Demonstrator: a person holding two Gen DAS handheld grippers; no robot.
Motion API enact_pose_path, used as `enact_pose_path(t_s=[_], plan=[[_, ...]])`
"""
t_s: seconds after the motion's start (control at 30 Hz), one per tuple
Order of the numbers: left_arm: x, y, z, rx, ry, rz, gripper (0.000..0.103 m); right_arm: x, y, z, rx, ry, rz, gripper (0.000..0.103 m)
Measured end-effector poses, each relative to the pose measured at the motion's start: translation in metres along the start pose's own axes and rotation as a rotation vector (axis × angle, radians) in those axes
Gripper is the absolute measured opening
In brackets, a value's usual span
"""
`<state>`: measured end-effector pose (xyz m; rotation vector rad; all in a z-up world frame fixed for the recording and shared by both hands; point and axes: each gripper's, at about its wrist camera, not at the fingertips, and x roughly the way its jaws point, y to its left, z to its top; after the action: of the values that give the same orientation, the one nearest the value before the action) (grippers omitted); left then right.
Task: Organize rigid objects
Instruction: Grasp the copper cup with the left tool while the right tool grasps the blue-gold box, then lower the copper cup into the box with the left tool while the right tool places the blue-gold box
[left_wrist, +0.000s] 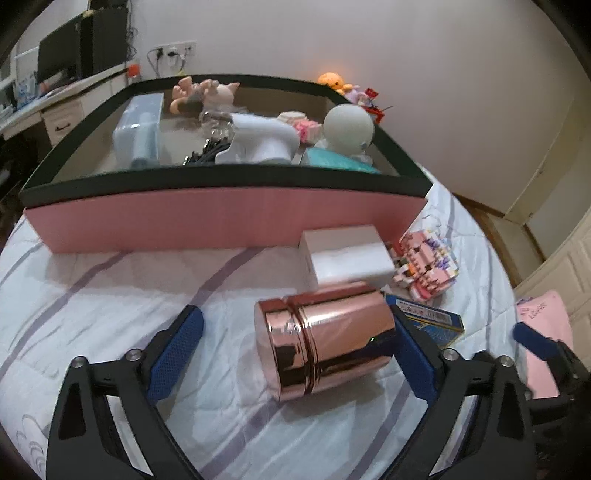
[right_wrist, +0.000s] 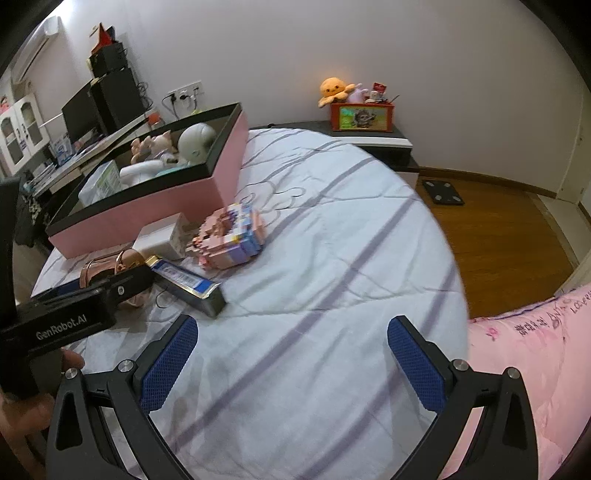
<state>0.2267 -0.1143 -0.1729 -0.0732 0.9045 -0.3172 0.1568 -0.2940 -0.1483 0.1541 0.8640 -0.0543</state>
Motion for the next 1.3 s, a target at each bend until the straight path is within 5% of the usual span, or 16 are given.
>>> enact_pose_path(t_s=[0.1, 0.53, 0.7, 0.77, 0.8, 1.3], plan=[[-0.003, 0.001, 0.003, 0.031, -0.004, -0.038, 0.062, 0.007, 0.01, 0.003, -0.022, 0.006, 0.022, 0.103], [-0.037, 0.059, -0.011, -0.006, -0.018, 0.046, 0.062, 0.033, 0.056, 0.02, -0.036, 0.041, 0.098, 0.103], [-0.043, 0.07, -0.016, -0.017, -0.022, 0.047, 0.062, 0.045, 0.076, 0.022, -0.042, 0.051, 0.034, 0.103], [-0.045, 0.072, -0.017, -0.016, -0.023, 0.041, 0.062, 0.045, 0.08, 0.02, -0.065, 0.044, 0.015, 0.095], [-0.045, 0.072, -0.018, -0.015, -0.025, 0.039, 0.062, 0.044, 0.079, 0.02, -0.069, 0.038, 0.006, 0.084], [-0.073, 0.084, -0.006, -0.026, -0.085, 0.021, 0.062, -0.007, 0.081, 0.026, -0.092, -0.029, 0.117, 0.084]])
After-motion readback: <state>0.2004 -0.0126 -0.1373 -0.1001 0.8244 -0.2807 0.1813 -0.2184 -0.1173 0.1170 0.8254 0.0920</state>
